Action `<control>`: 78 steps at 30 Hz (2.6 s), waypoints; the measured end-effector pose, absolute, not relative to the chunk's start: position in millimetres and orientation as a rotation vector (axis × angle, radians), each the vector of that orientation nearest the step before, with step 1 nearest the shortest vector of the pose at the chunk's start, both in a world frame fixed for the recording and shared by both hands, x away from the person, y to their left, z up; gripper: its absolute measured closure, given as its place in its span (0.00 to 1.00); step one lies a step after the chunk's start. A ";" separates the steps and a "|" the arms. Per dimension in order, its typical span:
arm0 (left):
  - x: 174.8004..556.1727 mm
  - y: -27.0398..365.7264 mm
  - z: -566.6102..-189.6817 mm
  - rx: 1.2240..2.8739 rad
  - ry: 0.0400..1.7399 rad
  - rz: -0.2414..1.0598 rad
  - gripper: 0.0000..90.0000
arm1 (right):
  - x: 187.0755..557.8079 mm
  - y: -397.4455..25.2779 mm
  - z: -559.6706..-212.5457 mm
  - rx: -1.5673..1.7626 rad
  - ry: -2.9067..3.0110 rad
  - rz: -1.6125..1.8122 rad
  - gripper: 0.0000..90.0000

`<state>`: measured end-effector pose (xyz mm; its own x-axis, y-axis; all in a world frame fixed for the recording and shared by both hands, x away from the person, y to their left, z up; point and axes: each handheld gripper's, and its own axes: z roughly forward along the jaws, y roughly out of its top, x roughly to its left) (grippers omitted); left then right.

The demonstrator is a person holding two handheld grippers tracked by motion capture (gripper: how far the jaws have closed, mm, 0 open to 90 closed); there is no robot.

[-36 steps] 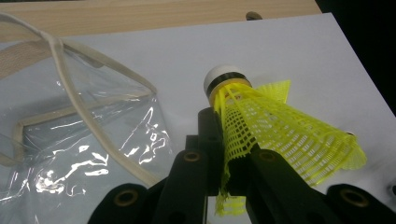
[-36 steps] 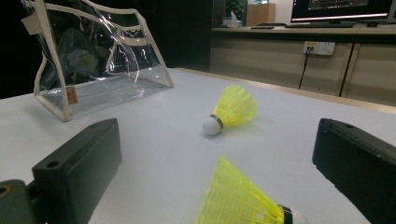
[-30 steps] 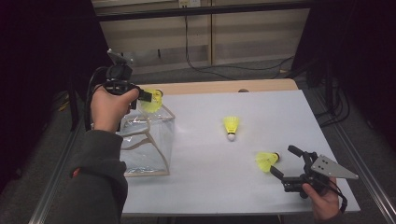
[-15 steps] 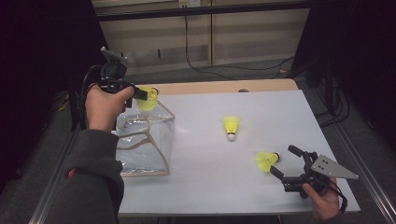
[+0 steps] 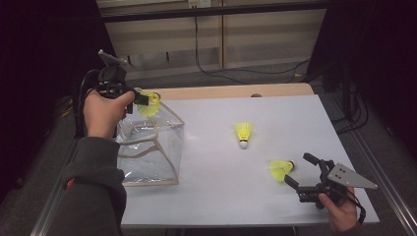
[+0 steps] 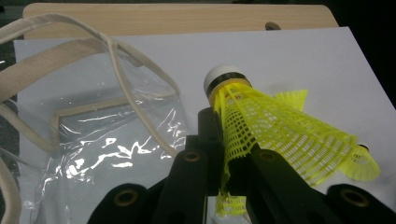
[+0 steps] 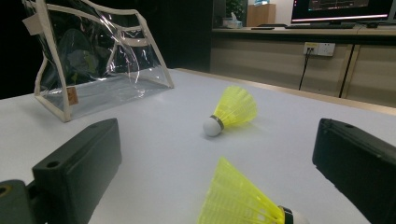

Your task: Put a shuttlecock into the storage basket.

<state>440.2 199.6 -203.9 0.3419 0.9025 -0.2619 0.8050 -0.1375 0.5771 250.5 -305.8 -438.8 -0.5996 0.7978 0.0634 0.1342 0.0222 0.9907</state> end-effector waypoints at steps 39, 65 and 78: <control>447.4 228.3 -208.5 1.921 1.558 0.244 0.98 | 250.8 -306.4 -438.9 0.951 1.771 1.624 0.01; 453.0 232.1 -211.8 1.917 1.574 0.277 0.98 | 250.8 -307.5 -438.6 0.947 1.769 1.622 0.01; 456.1 235.1 -214.3 1.916 1.594 0.276 0.98 | 250.6 -306.9 -438.7 0.945 1.772 1.624 0.01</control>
